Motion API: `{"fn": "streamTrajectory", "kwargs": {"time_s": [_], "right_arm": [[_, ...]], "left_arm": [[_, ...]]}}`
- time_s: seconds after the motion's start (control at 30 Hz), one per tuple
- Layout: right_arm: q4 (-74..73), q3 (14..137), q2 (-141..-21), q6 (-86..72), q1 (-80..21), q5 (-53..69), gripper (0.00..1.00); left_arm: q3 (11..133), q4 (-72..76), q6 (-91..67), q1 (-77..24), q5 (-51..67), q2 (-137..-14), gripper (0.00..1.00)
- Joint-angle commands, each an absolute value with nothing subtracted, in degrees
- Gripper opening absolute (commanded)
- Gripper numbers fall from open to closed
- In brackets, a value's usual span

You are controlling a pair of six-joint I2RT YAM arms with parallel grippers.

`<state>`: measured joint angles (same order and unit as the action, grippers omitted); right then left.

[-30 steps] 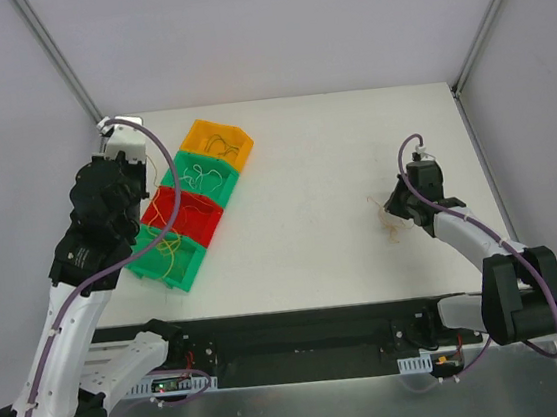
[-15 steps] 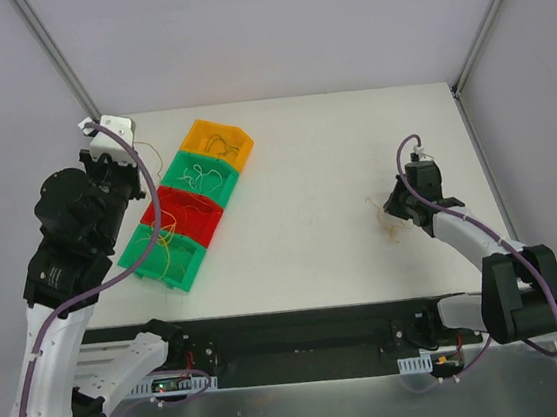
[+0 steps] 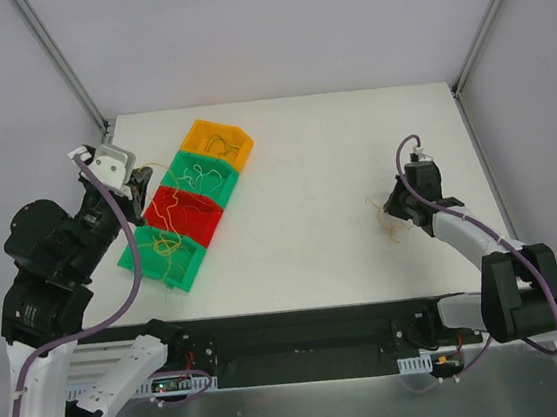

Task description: Untangle the cables

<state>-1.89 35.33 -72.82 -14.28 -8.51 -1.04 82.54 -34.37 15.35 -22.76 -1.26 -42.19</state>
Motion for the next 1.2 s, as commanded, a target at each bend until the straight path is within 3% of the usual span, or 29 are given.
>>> {"fn": "streamTrajectory", "kwargs": {"time_s": [0.0,0.13,0.33,0.6,0.8,0.93,1.17], "right_arm": [[-0.3,35.7,-72.9,-13.6,-8.8,-1.2,0.00],[-0.3,35.7,-72.9,-13.6,-8.8,-1.3,0.00],[-0.3,35.5,-72.4,-13.5,-8.9,-1.5,0.00],[-0.3,35.5,-72.6,-13.6,-8.9,-1.2,0.00],[-0.3,35.5,-72.9,-13.6,-8.8,-1.2,0.00],[-0.3,35.6,-72.9,-13.6,-8.9,-1.1,0.00],[-0.3,35.5,-72.7,-13.6,-9.0,-1.1,0.00]], "left_arm": [[80.9,-34.2,14.2,-22.3,14.8,-44.5,0.00],[79.3,-34.5,14.1,-22.3,21.7,-46.1,0.00],[74.5,-35.2,11.9,-22.3,21.3,-48.5,0.00],[68.6,-35.0,4.2,-22.3,-7.4,-46.7,0.00],[72.8,-38.2,-8.2,-22.3,-9.5,-47.3,0.00],[81.7,-44.5,-14.1,-22.3,-14.6,-50.1,0.00],[89.1,-45.4,-9.3,-22.3,-28.1,-49.4,0.00]]}}
